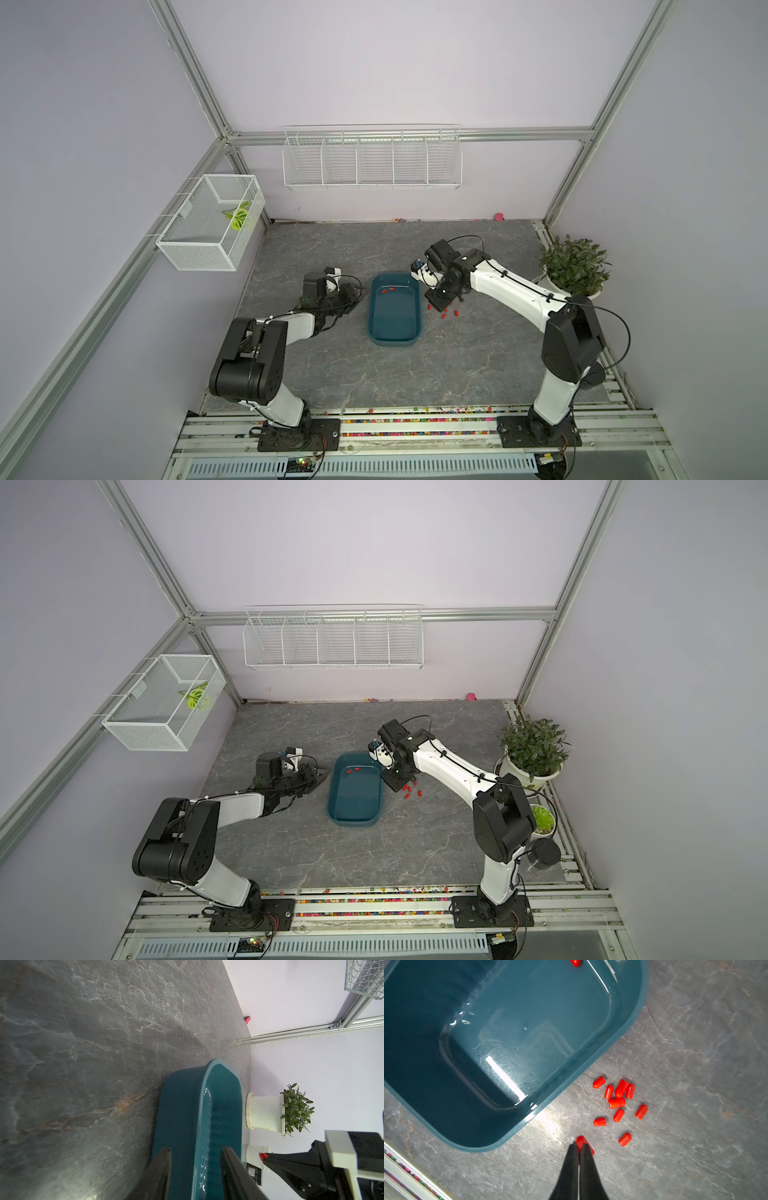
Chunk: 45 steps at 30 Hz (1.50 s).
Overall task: Take the screw protection sleeves out of the storage box
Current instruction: Place the screw protection sleeve at the center of the board.
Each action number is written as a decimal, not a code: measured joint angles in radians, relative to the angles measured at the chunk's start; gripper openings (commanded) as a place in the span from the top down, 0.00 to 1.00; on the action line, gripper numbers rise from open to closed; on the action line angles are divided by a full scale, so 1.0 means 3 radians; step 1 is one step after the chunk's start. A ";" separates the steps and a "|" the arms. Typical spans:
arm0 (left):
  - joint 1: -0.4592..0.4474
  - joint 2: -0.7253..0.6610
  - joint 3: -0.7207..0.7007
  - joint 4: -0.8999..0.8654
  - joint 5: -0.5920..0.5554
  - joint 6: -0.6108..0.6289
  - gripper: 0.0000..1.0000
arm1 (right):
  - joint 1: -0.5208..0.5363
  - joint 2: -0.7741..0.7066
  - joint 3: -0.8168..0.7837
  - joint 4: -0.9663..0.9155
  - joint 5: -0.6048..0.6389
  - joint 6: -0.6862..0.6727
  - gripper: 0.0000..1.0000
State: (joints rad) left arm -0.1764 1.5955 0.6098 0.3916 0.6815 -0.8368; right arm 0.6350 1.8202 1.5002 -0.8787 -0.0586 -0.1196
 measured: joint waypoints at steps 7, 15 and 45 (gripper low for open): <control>0.0000 0.0003 0.0000 0.0000 0.0005 0.0001 0.54 | 0.0000 0.0159 -0.0078 0.0254 -0.0075 0.0108 0.99; 0.0000 0.0025 0.0000 0.0000 0.0027 0.0000 0.54 | -0.0024 0.0309 -0.0247 0.0417 -0.0114 0.0177 0.99; 0.0000 0.0031 0.0001 0.0000 0.0027 0.0001 0.54 | -0.0106 0.0329 -0.0548 0.0631 -0.0092 0.0248 0.90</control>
State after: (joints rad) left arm -0.1764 1.6047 0.6102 0.3916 0.6895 -0.8364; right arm 0.6033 1.9190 1.3357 -0.6895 -0.0860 -0.0452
